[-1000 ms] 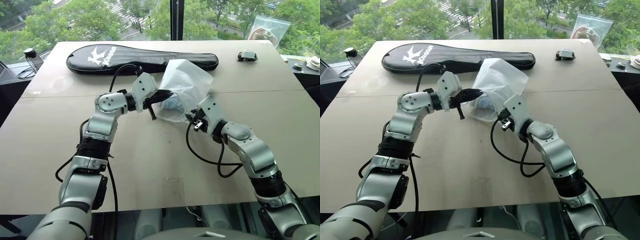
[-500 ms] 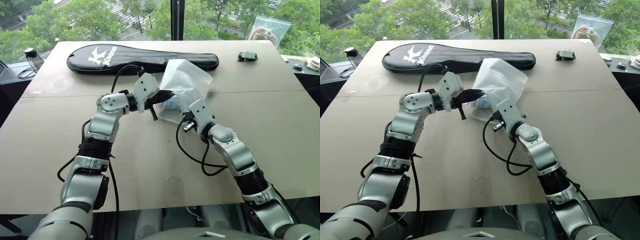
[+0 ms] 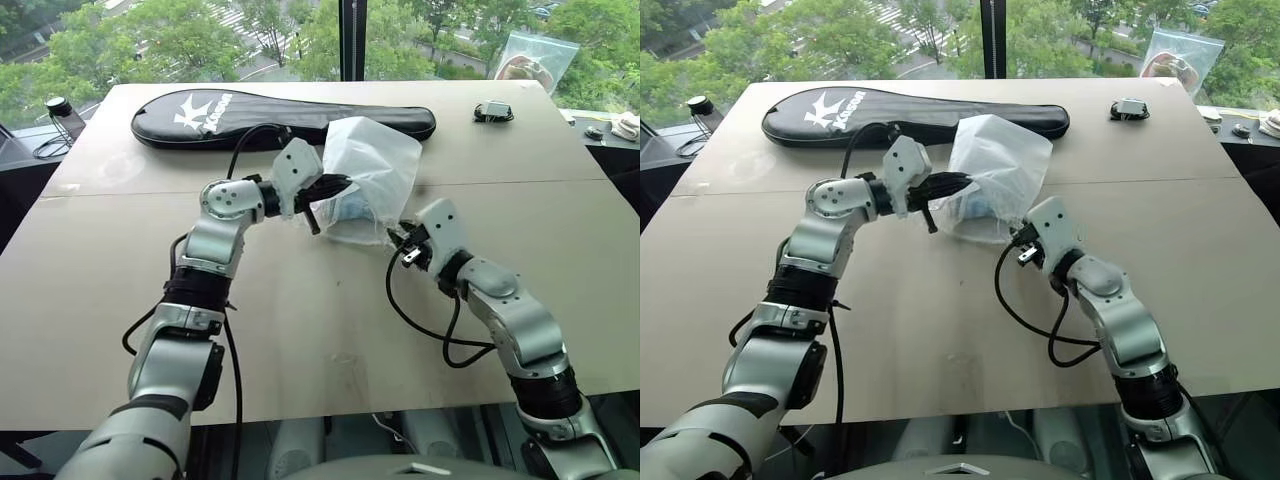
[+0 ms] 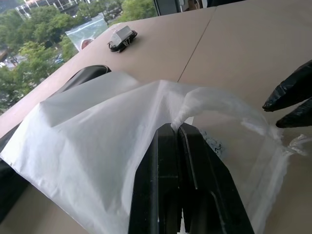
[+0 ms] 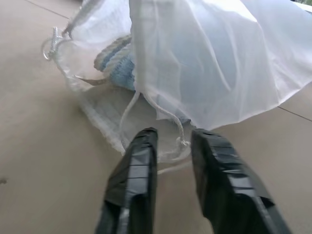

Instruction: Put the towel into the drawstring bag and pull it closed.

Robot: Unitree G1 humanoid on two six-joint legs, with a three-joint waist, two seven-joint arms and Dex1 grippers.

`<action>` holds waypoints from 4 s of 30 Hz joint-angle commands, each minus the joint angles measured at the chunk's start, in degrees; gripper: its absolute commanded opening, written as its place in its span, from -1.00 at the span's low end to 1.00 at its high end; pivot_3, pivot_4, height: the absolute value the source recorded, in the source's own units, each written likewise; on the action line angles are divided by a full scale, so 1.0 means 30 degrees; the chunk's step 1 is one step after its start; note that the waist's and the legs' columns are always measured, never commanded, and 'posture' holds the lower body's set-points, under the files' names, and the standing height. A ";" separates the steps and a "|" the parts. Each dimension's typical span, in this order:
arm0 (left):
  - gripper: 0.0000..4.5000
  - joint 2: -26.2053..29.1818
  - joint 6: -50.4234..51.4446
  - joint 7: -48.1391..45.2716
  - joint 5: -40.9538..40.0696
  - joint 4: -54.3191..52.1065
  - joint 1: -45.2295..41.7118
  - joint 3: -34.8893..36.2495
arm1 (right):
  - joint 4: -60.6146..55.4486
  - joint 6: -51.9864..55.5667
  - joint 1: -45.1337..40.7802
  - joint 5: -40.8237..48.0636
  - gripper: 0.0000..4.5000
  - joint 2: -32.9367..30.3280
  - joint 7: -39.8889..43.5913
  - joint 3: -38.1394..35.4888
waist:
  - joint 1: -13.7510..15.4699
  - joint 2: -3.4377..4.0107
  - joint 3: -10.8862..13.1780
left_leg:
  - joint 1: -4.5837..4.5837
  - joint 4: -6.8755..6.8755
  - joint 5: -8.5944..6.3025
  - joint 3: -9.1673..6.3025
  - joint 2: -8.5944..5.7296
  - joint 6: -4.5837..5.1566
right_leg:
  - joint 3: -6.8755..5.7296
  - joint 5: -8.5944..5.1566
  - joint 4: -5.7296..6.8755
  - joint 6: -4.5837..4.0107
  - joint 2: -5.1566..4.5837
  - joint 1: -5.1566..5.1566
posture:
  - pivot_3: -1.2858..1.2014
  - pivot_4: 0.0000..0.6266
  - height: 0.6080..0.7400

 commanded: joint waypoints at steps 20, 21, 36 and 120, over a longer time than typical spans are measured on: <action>-1.00 0.0519 -0.0591 -0.0331 -0.0200 0.0087 -0.0516 0.0454 | 0.6736 -0.4693 -0.2175 -0.0987 0.18 -0.0682 0.0174 -0.0196 | -0.0028 0.0000 0.0000 | 0.0004 0.0000 0.0000 0.0012 -0.0002 0.0000 | 0.0008 0.0001 -0.0001 0.0000 0.0000 0.0000 | 0.03 -0.52 1.00; -1.00 0.0526 -0.0608 -0.0314 -0.0193 0.0080 -0.0504 0.0459 | 0.7170 -0.5123 -0.2372 -0.1046 0.18 -0.0528 0.0305 -0.0017 | -0.0028 0.0000 0.0000 | 0.0006 0.0000 0.0000 0.0019 -0.0002 0.0000 | 0.0014 0.0001 0.0000 0.0000 -0.0001 0.0000 | 0.03 -0.52 1.00; -1.00 0.0937 -0.0803 -0.0131 -0.0199 0.0107 -0.0146 0.0762 | 0.8810 -0.8028 -0.2668 -0.1095 -0.97 0.0646 0.1534 0.0120 | -0.0015 0.0001 0.0000 | 0.0006 0.0000 0.0000 0.0012 -0.0001 -0.0001 | 0.0009 0.0002 0.0003 0.0000 -0.0002 -0.0001 | 0.03 -0.52 1.00; -1.00 -0.1062 -0.1616 0.0366 0.0281 0.0571 -0.0661 -0.0296 | 0.0076 -0.2756 0.2108 -0.0220 0.19 -0.1651 0.1268 -0.0984 | 0.0040 0.0006 0.0004 | 0.0008 0.0035 0.0000 0.0011 -0.0006 -0.0001 | 0.0012 0.0000 0.0040 0.0002 -0.0001 0.0003 | 0.03 -0.52 1.00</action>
